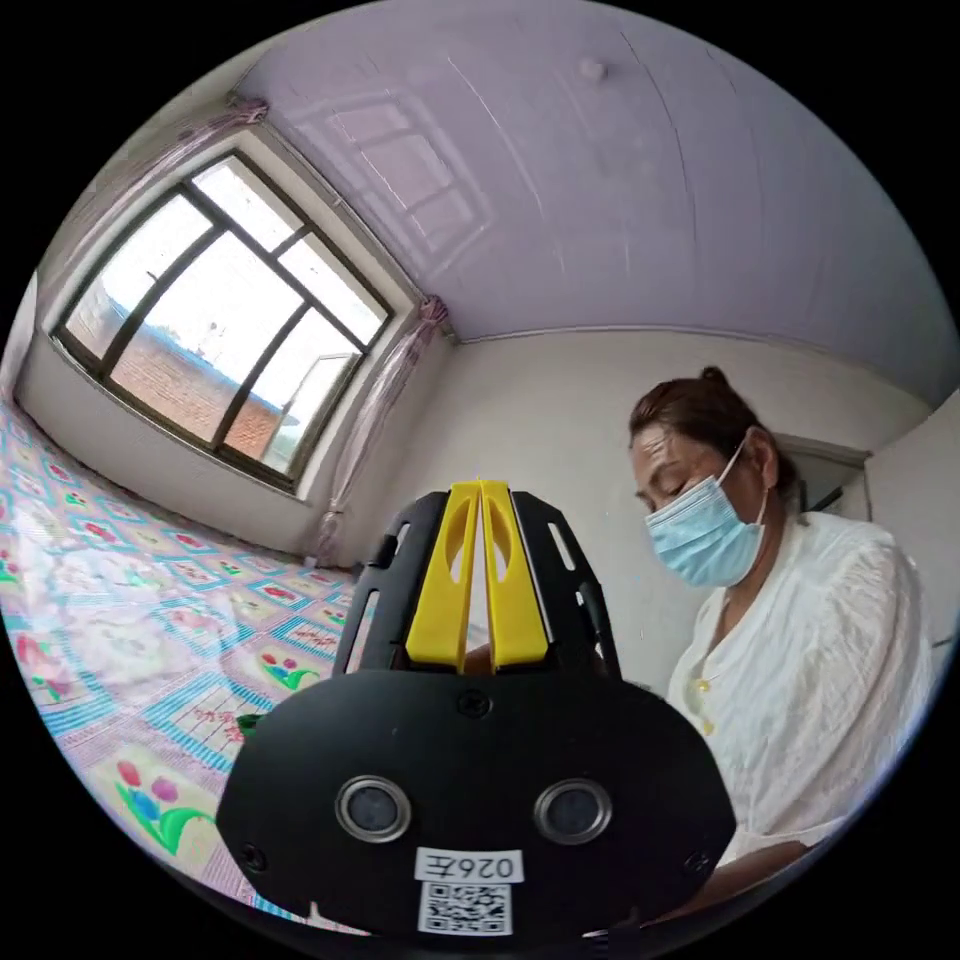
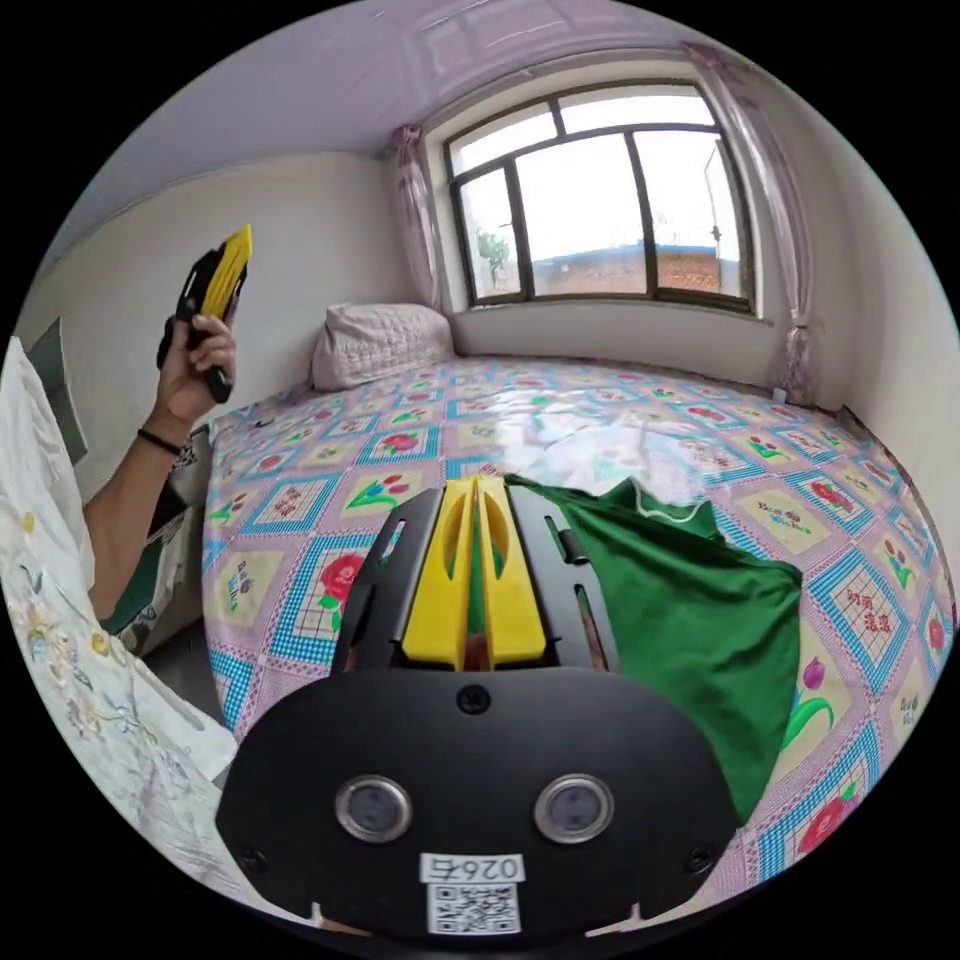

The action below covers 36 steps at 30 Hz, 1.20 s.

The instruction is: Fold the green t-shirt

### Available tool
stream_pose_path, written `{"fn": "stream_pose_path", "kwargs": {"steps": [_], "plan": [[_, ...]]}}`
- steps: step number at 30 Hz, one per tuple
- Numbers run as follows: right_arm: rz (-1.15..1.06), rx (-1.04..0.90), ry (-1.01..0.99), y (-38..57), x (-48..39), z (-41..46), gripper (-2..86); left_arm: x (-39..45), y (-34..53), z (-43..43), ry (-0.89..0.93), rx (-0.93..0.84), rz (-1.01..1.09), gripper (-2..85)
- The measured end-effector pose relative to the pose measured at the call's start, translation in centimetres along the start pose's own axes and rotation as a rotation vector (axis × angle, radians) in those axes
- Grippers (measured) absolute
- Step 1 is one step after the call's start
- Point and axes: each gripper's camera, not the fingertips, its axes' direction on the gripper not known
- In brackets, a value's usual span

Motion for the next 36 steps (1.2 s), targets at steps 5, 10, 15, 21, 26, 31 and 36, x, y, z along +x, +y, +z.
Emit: {"fn": "stream_pose_path", "kwargs": {"steps": [5, 10, 15, 21, 26, 31, 36], "plan": [[-0.211, -0.250, 0.019, 6.9, -12.4, 11.4, 3.6, 5.5, -0.5, -5.8, -0.250, -0.115, 0.047, -1.0], [-0.410, -0.334, 0.137, 12.0, -19.5, 18.5, 5.8, 5.6, 0.3, -11.1, -0.238, -0.129, -0.102, -1.0], [-0.541, -0.403, 0.225, 15.2, -23.0, 23.9, 5.9, 6.4, 0.1, -15.1, -0.291, -0.145, -0.142, -1.0], [-0.623, -0.455, 0.324, 17.8, -24.2, 28.5, 5.7, 6.2, -0.4, -18.4, -0.310, -0.129, -0.182, -1.0], [-0.703, -0.449, 0.398, 18.8, -24.4, 31.8, 4.3, 5.7, -0.6, -19.0, -0.308, -0.143, -0.190, -1.0], [-0.726, -0.518, 0.483, 18.5, -23.0, 34.8, -0.3, 4.9, 0.0, -19.1, -0.324, -0.150, -0.210, -1.0], [-0.706, -0.509, 0.470, 18.2, -20.8, 33.7, -1.2, 2.3, 1.5, -18.0, -0.388, -0.233, -0.249, -1.0]]}}
